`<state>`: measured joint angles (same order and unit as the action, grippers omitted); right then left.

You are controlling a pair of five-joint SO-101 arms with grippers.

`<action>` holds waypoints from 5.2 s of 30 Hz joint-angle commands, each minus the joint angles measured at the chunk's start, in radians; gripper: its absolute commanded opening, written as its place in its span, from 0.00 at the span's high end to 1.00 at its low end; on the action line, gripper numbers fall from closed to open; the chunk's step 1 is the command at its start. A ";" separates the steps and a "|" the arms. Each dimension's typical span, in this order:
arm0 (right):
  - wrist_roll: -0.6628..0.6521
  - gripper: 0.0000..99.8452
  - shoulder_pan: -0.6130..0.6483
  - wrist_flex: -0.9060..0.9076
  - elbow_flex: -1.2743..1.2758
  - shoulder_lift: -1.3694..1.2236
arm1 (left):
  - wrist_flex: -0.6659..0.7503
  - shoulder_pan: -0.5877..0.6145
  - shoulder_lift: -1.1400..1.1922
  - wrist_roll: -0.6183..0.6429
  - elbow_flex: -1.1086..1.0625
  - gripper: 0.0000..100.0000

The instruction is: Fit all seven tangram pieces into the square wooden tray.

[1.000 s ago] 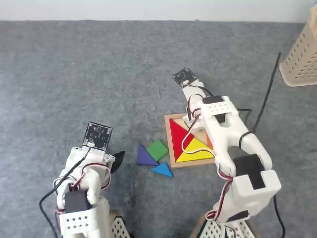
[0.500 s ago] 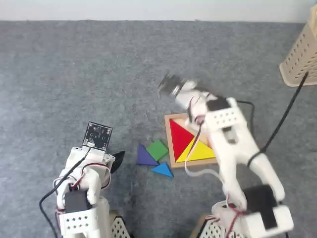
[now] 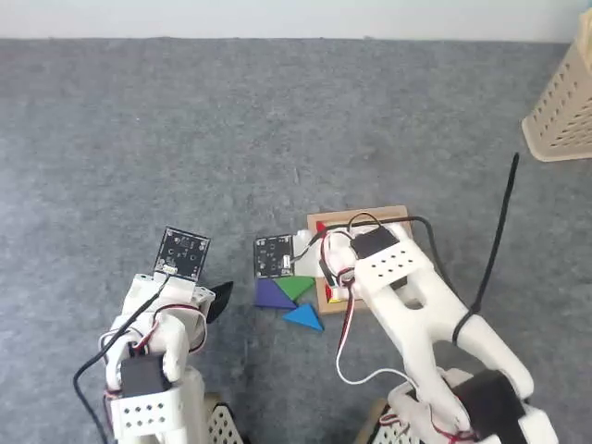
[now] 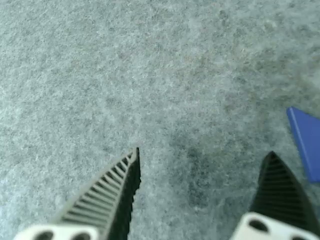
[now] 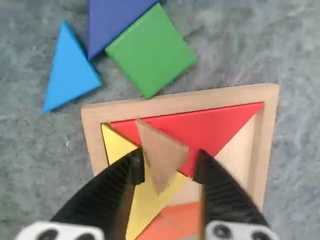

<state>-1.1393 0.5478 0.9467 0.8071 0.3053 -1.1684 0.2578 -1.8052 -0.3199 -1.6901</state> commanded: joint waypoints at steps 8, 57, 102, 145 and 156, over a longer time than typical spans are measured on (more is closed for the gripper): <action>0.141 0.79 -0.050 -0.002 -0.049 0.061 | -0.005 -0.002 -0.015 -0.002 0.005 0.65; 1.257 0.99 0.068 0.016 -0.087 -0.105 | -0.005 -0.002 -0.015 -0.002 0.005 0.65; 1.115 0.99 -0.237 -0.165 -0.052 -0.122 | -0.005 -0.002 -0.015 -0.002 0.005 0.65; 0.913 0.99 -0.163 0.012 0.083 0.292 | -0.005 -0.002 -0.015 -0.002 0.005 0.65; 0.905 0.99 -0.216 -0.148 -0.094 -0.047 | -0.005 -0.002 -0.015 -0.002 0.005 0.65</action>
<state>-0.2156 0.3452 0.8777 0.7887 0.3652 -1.1684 0.2578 -1.8052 -0.3199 -1.6901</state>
